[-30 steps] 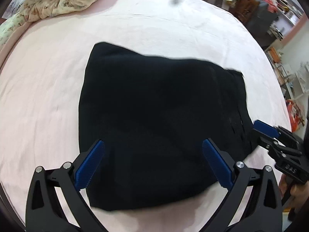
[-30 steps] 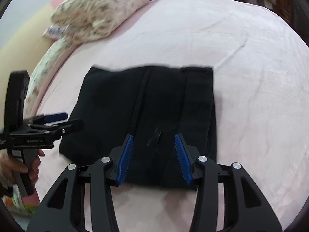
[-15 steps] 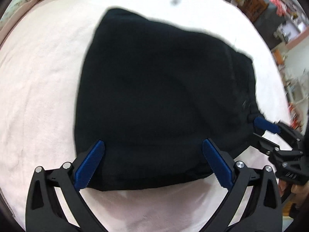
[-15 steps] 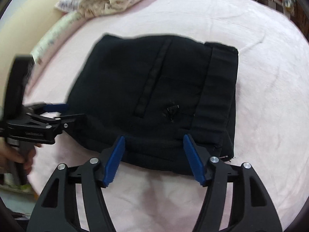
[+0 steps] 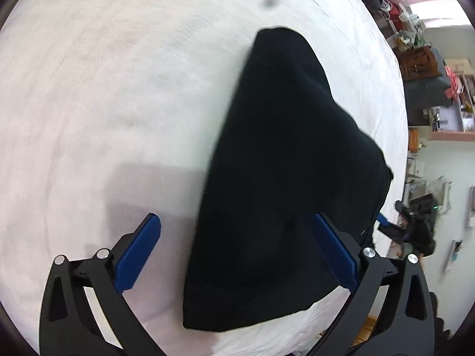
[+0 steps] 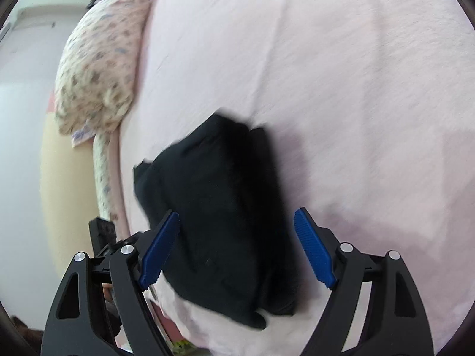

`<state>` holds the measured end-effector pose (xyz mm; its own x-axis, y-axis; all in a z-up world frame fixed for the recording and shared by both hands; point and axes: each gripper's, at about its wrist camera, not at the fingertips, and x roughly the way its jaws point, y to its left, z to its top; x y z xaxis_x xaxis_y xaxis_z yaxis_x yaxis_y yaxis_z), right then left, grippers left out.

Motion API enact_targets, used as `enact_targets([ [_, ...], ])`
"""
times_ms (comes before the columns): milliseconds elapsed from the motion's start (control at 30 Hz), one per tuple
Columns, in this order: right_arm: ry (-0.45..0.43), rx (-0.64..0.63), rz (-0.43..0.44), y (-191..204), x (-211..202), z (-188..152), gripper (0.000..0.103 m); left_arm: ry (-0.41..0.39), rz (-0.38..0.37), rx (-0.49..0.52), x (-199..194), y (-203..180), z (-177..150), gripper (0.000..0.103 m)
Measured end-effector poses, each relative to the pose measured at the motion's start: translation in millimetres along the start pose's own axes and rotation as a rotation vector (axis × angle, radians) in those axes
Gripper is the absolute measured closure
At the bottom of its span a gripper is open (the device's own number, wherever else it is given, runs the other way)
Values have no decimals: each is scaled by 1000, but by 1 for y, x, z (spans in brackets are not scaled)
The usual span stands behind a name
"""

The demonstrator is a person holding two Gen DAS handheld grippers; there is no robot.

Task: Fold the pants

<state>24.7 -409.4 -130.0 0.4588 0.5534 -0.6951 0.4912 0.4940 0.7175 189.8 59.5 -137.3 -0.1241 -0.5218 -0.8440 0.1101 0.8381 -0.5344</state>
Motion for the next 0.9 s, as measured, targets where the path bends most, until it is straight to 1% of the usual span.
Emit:
enact_targets([
  [33,15,13,20,-3,3,2,21,14,-22,-10,0,4,2,2],
  [100,46,2,17,-1,14,4,21,50,-56,-12,-5,15,5,2],
  [200,101,-34,-7,0,27,4,21,97,-88,34,10,4,4,2],
  [267,117,-41,-13,4,37,6,21,126,-94,46,16,5,7,2],
  [300,125,-43,4,5,40,7,21,135,-94,47,16,8,8,2],
  [367,144,-59,27,5,42,7,21,152,-108,36,29,-1,18,2],
  [400,158,-71,42,5,44,5,21,158,-119,27,30,1,19,2],
  [433,174,-84,57,8,47,4,21,164,-137,20,33,-1,27,2],
  [500,195,-132,62,14,51,2,19,165,-176,16,34,-2,29,2],
  [567,203,-150,87,17,51,1,19,171,-236,24,38,-17,34,2],
  [600,204,-151,88,15,50,2,19,178,-241,37,41,-23,33,2],
  [667,203,-154,61,12,52,4,19,198,-210,78,50,-32,35,2],
  [833,188,-215,33,20,62,3,20,222,-212,64,55,-31,39,2],
  [867,185,-222,38,20,62,2,21,225,-212,69,55,-32,39,2],
  [900,188,-231,44,19,62,0,32,226,-212,74,52,-30,39,2],
])
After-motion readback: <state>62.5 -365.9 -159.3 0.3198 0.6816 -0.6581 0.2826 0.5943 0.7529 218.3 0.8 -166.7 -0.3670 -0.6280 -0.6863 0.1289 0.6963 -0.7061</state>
